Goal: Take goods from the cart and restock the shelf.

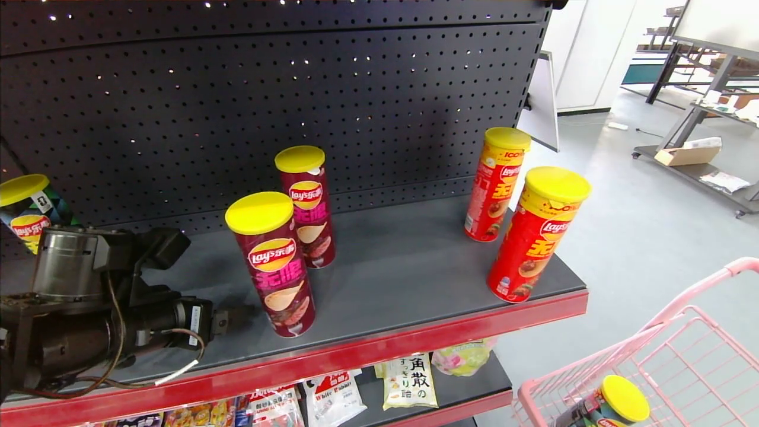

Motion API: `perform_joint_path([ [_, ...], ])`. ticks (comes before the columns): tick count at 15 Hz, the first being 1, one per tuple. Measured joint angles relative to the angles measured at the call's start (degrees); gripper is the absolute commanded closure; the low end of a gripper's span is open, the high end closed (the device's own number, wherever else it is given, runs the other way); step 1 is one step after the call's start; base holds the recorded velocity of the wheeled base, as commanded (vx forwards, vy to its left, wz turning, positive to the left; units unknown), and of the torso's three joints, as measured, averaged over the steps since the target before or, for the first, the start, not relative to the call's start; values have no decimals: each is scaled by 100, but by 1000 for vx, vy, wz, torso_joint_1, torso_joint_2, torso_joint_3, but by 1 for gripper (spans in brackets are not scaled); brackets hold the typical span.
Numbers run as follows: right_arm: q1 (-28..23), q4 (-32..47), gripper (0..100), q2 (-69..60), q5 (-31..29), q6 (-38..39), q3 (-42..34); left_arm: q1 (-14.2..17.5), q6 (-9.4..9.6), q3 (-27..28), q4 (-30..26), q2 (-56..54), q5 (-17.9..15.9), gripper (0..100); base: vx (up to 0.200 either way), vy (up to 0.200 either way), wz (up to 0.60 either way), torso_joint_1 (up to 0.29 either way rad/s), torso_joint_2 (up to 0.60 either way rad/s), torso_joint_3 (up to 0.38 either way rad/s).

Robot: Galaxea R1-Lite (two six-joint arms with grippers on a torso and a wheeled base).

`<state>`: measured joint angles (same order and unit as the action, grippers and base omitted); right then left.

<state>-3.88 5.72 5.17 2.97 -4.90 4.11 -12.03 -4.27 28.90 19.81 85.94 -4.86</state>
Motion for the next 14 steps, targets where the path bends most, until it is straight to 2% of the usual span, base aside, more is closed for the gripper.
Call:
perform_joint_path([
  [5,0,0,0,4,-2,4,2,-15,126,52,260,328,106,0,0,0,0,0,0,0],
  [14,0,-2,0,6,-2,11,2,-180,127,290,272,612,156,0,0,0,0,0,0,0],
])
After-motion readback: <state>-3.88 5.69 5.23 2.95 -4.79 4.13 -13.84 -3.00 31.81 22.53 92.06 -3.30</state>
